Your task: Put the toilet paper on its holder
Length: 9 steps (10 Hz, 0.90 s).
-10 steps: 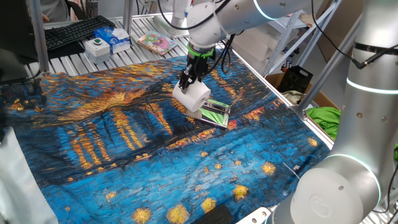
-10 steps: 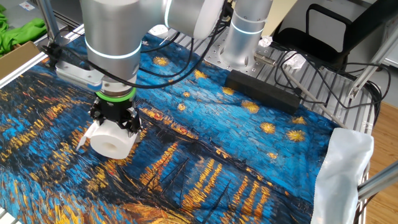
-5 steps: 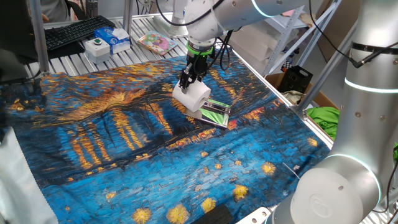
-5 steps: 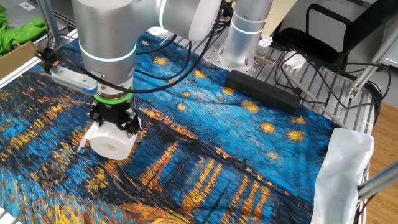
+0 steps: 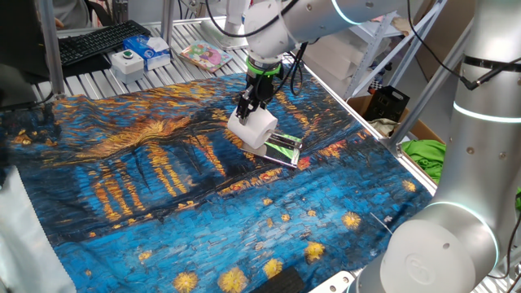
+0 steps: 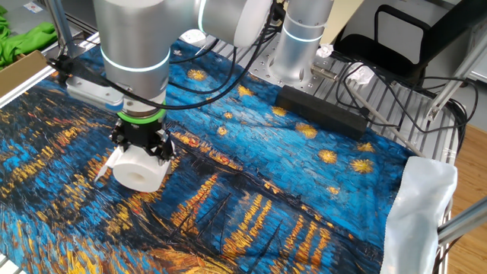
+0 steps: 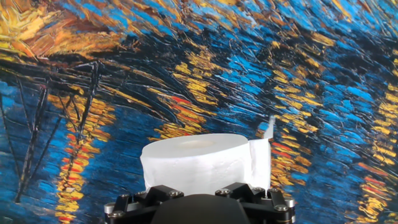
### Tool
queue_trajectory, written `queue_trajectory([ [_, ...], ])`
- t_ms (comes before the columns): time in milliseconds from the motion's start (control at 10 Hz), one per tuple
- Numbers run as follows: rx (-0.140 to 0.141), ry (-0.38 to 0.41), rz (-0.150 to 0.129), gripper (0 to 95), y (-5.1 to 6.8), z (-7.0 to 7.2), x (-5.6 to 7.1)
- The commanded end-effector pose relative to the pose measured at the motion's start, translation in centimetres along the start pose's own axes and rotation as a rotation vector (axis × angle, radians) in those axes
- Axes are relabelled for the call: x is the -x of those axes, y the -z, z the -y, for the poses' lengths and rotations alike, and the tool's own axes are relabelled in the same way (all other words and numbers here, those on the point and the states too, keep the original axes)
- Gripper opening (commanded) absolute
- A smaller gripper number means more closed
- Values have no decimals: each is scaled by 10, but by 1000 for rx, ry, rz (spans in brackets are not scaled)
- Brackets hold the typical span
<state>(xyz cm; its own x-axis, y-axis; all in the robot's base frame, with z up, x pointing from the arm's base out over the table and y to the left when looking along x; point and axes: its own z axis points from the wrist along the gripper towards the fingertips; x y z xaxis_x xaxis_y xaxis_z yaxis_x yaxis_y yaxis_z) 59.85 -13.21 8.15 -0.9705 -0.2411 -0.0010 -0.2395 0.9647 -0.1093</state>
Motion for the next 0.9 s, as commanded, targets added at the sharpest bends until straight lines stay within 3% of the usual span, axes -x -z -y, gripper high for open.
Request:
queue_trajectory([
  [100,3,1,1,0,0,4,-2],
  [500,12,1,2,0,1,15,-7],
  [900,10,1,10,0,-1,21,-25],
])
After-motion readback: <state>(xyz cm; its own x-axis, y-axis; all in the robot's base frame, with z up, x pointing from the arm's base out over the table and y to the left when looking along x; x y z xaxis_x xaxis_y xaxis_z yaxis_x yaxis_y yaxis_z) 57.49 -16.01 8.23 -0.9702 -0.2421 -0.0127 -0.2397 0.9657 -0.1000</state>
